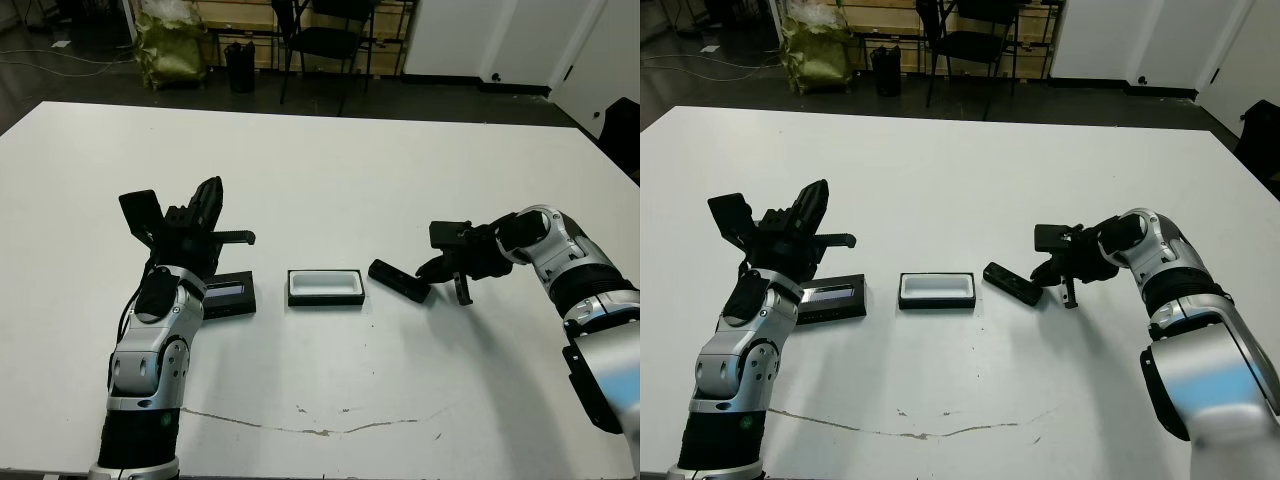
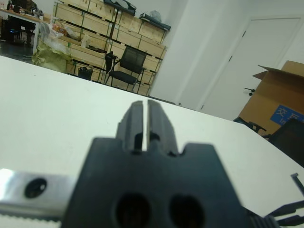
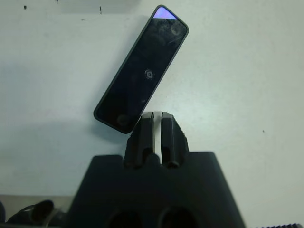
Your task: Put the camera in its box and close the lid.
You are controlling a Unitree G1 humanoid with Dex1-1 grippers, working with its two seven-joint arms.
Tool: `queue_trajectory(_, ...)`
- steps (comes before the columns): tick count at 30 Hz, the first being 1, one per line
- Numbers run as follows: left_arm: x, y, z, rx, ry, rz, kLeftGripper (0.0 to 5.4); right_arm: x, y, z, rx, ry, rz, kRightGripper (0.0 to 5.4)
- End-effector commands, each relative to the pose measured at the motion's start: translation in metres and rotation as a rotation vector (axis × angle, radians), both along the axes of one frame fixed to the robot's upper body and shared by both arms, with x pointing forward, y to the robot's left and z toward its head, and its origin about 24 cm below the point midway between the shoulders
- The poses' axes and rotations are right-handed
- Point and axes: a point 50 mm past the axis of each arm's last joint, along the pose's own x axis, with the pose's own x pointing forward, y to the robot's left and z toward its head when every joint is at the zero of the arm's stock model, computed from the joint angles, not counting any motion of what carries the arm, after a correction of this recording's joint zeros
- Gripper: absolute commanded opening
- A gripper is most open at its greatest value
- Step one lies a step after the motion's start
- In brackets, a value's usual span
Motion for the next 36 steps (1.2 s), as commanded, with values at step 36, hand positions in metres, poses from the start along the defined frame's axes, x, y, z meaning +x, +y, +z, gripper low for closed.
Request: queue_trajectory(36,-0.002,0.004,-0.009,-0.002,0.047,0.025,0.0,-0.05,-0.036,-0.044,0.945,-0.036,-0.56,1.05)
